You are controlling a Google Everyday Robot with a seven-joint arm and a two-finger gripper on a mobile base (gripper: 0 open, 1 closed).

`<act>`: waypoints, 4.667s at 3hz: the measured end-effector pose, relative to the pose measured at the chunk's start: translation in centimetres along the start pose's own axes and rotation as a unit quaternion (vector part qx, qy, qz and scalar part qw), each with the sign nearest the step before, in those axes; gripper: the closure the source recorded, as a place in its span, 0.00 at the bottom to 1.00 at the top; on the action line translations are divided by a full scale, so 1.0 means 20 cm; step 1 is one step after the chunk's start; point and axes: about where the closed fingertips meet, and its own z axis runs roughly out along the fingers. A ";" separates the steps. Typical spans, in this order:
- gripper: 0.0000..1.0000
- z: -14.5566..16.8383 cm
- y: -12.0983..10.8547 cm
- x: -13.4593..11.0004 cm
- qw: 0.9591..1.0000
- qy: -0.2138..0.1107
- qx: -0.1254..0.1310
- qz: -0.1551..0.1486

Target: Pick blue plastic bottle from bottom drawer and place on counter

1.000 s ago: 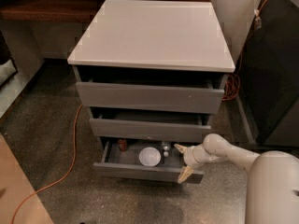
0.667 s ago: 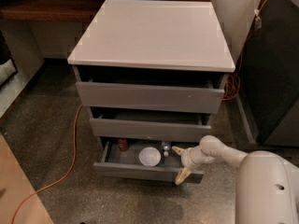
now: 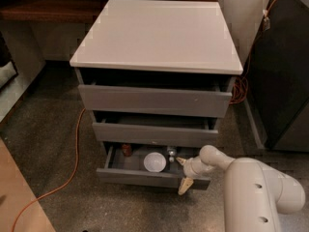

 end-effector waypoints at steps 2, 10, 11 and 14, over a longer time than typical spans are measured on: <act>0.17 0.12 0.03 0.12 0.999 0.035 -0.025 0.026; 1.00 0.21 0.14 0.09 0.998 0.039 -0.036 0.024; 1.00 0.21 0.14 0.09 0.998 0.039 -0.036 0.024; 0.28 0.19 0.26 0.13 0.998 0.044 -0.038 0.030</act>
Offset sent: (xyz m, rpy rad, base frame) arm -0.0004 -0.0180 -0.0462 -0.1087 0.1102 -0.0467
